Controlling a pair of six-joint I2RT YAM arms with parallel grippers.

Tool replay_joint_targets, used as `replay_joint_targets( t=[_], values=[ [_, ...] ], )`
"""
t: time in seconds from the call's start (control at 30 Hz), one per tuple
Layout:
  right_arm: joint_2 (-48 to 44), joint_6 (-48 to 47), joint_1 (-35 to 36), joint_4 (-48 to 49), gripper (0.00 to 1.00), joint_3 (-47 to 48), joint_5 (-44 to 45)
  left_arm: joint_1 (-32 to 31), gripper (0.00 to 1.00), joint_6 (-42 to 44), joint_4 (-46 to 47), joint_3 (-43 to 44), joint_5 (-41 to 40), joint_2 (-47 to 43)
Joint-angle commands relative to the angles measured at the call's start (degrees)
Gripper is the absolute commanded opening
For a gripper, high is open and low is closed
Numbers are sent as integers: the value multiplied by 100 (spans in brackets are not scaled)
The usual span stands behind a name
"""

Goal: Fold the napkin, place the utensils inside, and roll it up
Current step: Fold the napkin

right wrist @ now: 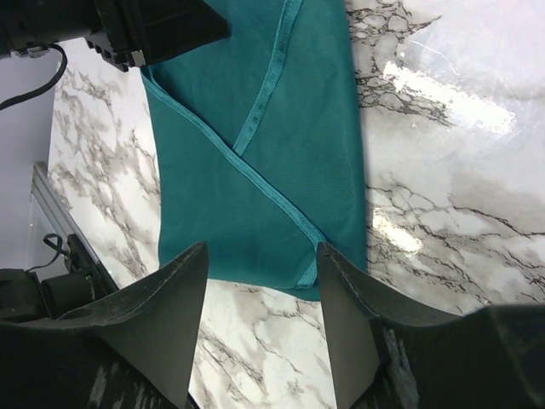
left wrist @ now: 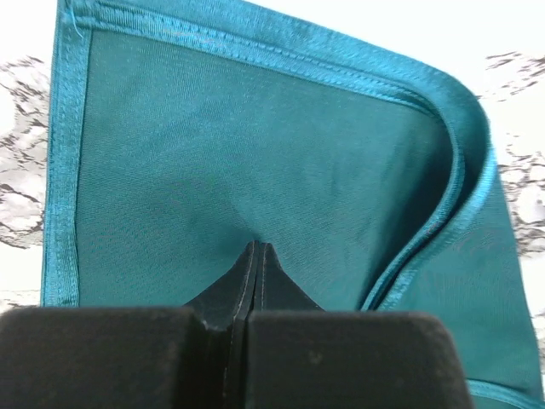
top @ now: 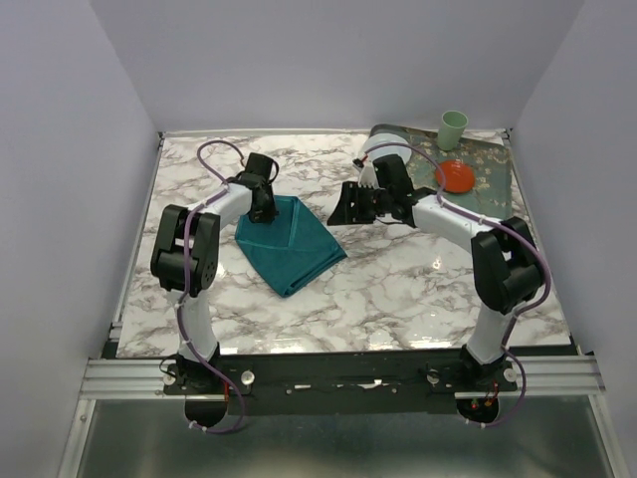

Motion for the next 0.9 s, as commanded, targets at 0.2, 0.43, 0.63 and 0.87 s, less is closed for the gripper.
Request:
replay_joint_targets(
  t=[0.2,0.43,0.63,0.87],
  values=[
    [678,-236,582,-397,54,854,527,4,0,-60,-10,189,37,429],
    [968,-342,908,-502,50,1118,808,-92,0,-51,69,286,300,605],
    [1407,-676,1189,-783,46,1566,1423,-215,0,-60,104,365,309,693],
    [1759,-790,1207,-941,27,1795,1837,-321,0,-77,236,312,573,640]
  ],
)
